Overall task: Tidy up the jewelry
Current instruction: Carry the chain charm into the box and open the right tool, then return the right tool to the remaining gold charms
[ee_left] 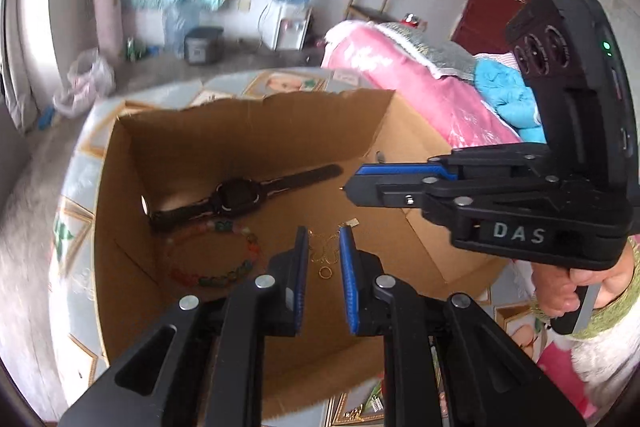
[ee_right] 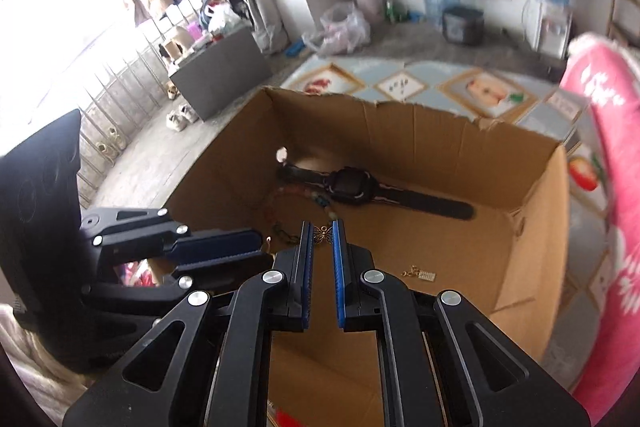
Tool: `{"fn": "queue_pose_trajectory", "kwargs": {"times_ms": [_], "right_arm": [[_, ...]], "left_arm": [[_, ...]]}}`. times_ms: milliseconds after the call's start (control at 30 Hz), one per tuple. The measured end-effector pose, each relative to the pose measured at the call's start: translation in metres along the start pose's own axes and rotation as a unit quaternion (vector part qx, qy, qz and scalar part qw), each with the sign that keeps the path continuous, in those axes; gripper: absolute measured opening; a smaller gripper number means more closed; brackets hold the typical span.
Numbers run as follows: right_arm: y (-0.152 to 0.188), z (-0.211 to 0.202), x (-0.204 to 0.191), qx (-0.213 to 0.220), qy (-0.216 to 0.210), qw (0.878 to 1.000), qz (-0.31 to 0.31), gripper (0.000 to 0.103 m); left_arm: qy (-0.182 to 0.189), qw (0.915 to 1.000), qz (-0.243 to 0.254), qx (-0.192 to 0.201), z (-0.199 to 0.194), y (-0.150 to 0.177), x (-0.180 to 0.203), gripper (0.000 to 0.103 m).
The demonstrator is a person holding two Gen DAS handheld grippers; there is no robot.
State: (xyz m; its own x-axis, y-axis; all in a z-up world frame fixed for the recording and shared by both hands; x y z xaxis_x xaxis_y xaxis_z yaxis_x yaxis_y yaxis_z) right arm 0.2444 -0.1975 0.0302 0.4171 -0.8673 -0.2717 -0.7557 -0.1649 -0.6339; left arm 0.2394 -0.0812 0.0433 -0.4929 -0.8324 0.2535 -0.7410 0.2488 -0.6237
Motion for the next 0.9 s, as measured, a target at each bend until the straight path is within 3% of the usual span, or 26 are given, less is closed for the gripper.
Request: {"fn": "queue_pose_trajectory", "kwargs": {"times_ms": [133,300,567,900], "right_arm": [[-0.015,0.026,0.012,-0.032,-0.006,0.999,0.022,0.011],[-0.021,0.028,0.022,-0.025,-0.011,0.999,0.036,0.012],[-0.026,0.006,0.031,0.015,-0.008,0.998,0.052,0.014],[-0.014,-0.049,0.027,0.078,-0.015,0.995,0.066,0.03]], "left_arm": [[0.01,0.9991,-0.027,-0.03,0.019,-0.009,-0.009,0.015],[0.013,0.9967,-0.062,-0.051,0.03,-0.01,-0.023,0.018],[0.019,0.997,-0.073,-0.019,0.011,-0.014,-0.033,0.019],[0.007,0.9969,-0.073,0.028,-0.042,-0.005,-0.035,0.021]]}}
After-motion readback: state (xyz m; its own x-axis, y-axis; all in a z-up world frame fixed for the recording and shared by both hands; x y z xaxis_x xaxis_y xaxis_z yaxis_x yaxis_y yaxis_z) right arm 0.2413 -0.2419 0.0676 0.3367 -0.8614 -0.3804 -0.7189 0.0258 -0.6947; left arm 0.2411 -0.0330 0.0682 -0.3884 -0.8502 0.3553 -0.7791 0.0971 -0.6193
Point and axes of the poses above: each gripper's, at about its wrist camera, not at the fingertips, and z roughly the way its jaws point, x to its right, y to its underside, the point moved 4 cm from there along z, roughly the way its jaws point, and after that the axes turned 2 degrees about -z, right-handed, at the moved point
